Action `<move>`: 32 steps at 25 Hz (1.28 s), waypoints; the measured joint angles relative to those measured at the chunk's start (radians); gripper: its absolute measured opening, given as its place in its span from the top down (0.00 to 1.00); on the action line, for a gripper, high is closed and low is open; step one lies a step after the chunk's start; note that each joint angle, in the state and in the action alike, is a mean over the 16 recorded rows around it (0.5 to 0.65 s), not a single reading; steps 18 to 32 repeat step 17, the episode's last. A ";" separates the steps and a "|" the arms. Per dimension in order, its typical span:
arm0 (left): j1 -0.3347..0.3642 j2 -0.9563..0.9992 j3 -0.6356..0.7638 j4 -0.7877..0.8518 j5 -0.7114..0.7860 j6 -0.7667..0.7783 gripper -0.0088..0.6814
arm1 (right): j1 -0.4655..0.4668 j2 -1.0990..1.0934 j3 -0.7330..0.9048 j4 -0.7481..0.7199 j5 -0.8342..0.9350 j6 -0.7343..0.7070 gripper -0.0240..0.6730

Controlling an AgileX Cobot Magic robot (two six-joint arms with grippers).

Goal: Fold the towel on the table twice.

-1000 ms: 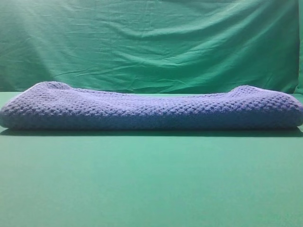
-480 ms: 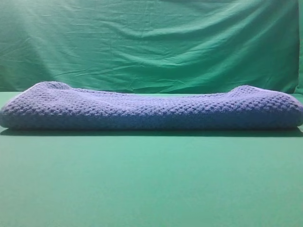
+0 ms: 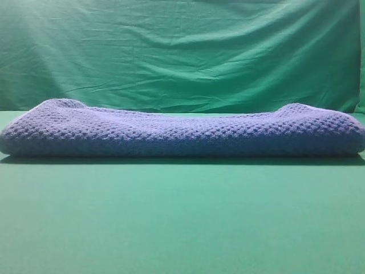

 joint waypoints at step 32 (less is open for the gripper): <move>0.010 0.000 0.000 0.000 -0.001 0.000 0.99 | -0.005 0.000 0.001 0.000 -0.001 0.000 0.97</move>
